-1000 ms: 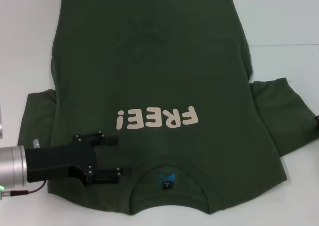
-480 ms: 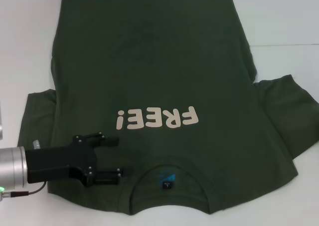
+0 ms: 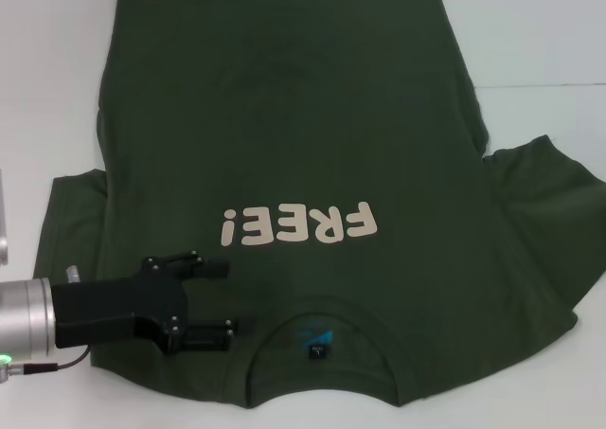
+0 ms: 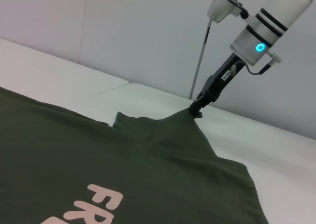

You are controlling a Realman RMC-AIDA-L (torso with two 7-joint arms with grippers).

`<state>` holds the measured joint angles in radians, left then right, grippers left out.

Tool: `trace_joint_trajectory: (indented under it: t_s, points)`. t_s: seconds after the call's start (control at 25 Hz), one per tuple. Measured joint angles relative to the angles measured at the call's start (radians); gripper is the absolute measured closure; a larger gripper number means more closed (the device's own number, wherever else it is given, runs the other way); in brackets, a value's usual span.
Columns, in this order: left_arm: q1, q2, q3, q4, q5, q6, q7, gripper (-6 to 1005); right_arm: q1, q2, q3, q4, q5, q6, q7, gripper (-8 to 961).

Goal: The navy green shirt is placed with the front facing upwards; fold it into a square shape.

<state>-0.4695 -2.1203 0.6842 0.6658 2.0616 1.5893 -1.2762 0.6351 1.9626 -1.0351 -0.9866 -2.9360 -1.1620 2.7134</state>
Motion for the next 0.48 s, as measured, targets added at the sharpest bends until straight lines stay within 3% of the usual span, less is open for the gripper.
trace_joint_trajectory:
  t_s: [0.48]
  points:
    - [-0.004, -0.003, 0.000, 0.000, 0.000, -0.008, 0.000, 113, 0.039, 0.034, -0.001, -0.062, 0.005, 0.000, -0.025, 948]
